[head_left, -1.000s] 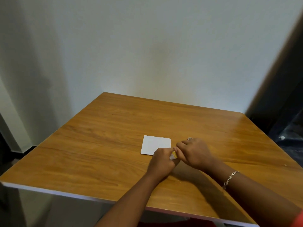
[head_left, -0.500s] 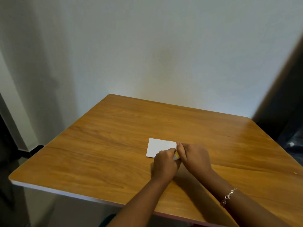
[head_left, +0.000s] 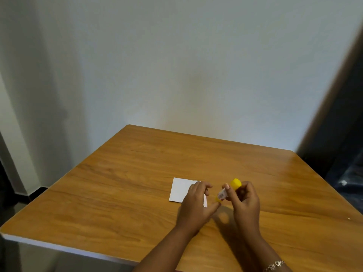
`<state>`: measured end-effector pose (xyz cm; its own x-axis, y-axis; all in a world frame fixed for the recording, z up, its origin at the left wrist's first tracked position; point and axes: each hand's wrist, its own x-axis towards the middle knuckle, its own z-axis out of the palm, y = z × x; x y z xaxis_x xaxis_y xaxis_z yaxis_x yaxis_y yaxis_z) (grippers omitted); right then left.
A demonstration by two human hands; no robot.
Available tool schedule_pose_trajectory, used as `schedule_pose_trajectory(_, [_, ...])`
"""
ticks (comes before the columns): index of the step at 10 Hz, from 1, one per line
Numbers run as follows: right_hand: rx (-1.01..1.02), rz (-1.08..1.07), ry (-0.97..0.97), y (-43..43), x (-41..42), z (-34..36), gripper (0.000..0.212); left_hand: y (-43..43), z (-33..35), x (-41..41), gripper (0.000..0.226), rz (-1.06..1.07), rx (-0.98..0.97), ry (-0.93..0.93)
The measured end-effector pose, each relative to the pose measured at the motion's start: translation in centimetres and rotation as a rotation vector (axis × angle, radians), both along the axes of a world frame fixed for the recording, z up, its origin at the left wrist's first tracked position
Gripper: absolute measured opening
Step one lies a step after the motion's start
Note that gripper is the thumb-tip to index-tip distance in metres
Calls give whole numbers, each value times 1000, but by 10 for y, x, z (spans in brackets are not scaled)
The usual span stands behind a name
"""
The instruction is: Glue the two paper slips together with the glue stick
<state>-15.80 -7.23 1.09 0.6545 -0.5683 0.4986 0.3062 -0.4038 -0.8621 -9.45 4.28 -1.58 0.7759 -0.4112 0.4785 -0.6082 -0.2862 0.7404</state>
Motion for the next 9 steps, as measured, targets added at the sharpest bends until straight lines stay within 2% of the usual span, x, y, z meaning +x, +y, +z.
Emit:
schedule_pose_trajectory(1, [-117, -58, 69, -18, 2, -3, 24, -2, -2, 3, 31, 82, 82, -129])
schedule_pose_trajectory(2, [-204, -130, 94, -24, 5, -12, 28, -3, -3, 4, 26, 137, 151, -139])
schedule_pose_trajectory(4, [-204, -126, 126, -25, 12, -23, 29, -3, 0, 2, 21, 179, 234, -225])
schedule_pose_trajectory(6, [-227, -87, 240, -21, 11, -24, 29, 0, -1, -3, 18, 181, 290, -313])
schedule_pose_trajectory(8, [-175, -23, 313, -14, -5, -23, 44, 13, -5, -4, 26, 187, 343, -268])
schedule_pose_trajectory(9, [-214, -38, 369, -10, -11, -21, 55, 22, -3, -4, 33, 208, 454, -295])
